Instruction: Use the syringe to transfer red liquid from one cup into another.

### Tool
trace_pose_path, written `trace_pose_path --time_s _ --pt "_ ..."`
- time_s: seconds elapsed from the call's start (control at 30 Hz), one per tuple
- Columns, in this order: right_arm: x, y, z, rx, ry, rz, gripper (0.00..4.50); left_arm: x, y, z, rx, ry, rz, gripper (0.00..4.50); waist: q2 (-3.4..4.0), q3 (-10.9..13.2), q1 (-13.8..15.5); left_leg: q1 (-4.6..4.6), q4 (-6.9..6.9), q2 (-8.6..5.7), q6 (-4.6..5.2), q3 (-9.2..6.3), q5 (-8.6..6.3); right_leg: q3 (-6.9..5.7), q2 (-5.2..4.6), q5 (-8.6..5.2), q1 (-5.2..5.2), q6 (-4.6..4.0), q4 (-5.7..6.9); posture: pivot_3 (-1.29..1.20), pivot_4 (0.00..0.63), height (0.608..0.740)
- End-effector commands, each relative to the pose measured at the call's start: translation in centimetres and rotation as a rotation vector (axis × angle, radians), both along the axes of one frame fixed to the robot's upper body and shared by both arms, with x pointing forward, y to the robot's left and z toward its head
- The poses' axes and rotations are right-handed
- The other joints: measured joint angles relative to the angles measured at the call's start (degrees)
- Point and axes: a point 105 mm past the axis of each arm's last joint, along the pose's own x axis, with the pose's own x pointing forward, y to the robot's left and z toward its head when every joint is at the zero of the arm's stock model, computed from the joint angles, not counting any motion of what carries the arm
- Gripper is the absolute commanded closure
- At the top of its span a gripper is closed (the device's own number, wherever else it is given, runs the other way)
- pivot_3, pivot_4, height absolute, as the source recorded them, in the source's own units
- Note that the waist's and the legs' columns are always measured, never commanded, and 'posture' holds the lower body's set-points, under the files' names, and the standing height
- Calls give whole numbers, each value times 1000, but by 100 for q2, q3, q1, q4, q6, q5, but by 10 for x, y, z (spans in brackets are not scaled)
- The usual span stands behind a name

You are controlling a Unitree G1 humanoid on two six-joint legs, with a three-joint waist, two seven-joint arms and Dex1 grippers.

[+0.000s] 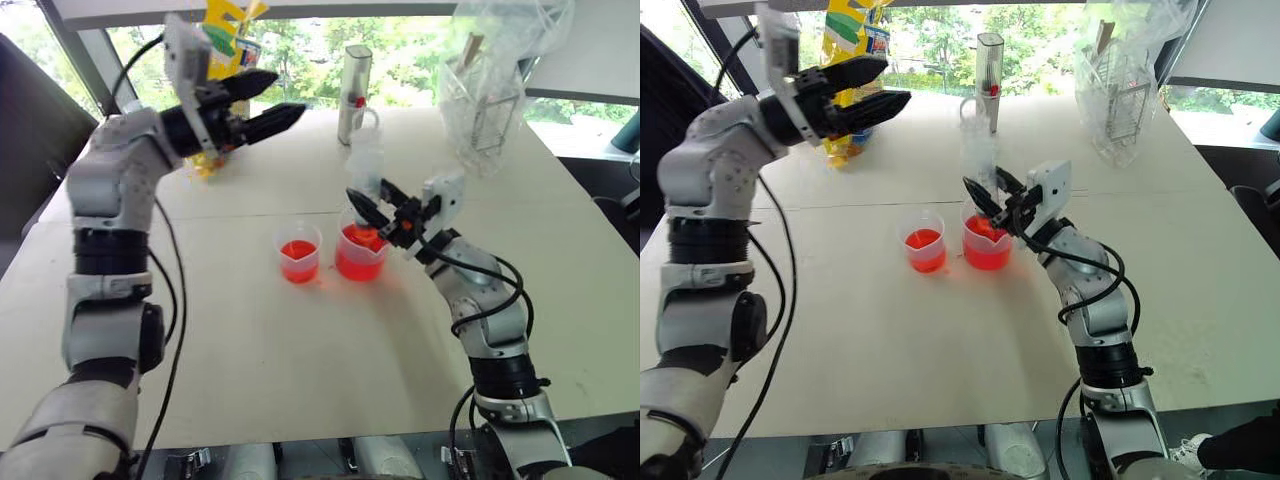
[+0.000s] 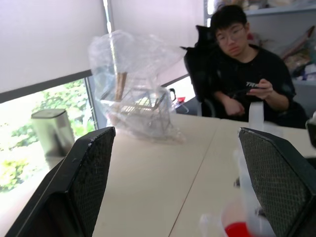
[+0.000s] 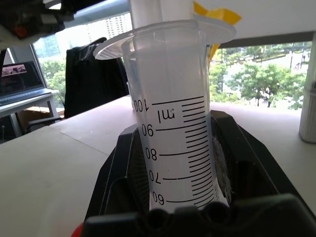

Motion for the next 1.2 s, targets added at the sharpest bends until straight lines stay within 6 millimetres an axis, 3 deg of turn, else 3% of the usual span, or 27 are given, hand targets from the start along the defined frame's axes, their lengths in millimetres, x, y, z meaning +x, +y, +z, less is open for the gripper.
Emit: trace_pose_path --time_s 0.03,0.1,0.2,0.37,0.5,0.63,0.77,0.97,1.2 --pt "-17 20 48 39 -150 122 3140 -11 29 10 25 -47 86 412 0 0 3 0 0 -1 0 0 0 0 -3 0 3 0 0 0 150 740" --pt "-22 36 57 57 -160 209 3140 -13 42 7 38 -39 133 412 -1 0 0 0 1 -1 0 5 0 1 -11 0 2 0 -2 0 150 740" --pt "-23 49 53 73 -139 270 3140 -16 49 8 36 -42 159 412 -5 -3 27 -1 2 -1 0 1 0 -6 -17 0 7 0 -4 0 150 740" --pt "-19 73 26 86 -68 346 3140 -26 54 13 25 -48 180 412 -9 -4 23 -5 7 -2 0 4 0 -9 -24 0 9 0 -8 0 150 740" --pt "-16 79 7 77 -37 354 3140 -35 52 17 3 -45 150 412 -9 -4 4 -5 5 -2 0 1 0 -9 -23 0 8 0 -8 0 150 740" --pt "-14 80 -10 52 -13 350 3140 -52 41 31 -87 -37 41 412 -9 -4 2 -5 4 -1 0 0 0 -9 -22 0 8 0 -7 0 150 740" --pt "-13 80 -13 45 -13 348 3140 -60 29 38 -121 -17 -33 412 -8 -3 -4 -3 4 -2 0 -2 0 -9 -21 0 8 0 -6 0 150 740" --pt "-10 78 -14 34 -19 332 3140 -57 -6 16 -65 37 -123 412 -8 -3 3 2 4 -4 0 -3 0 -8 -21 0 14 0 -5 0 150 740" --pt "-11 79 -13 31 -26 326 3140 -47 -21 8 -47 44 -135 412 -7 -3 -10 4 1 -6 0 1 0 -1 -19 0 11 0 -6 0 150 740"
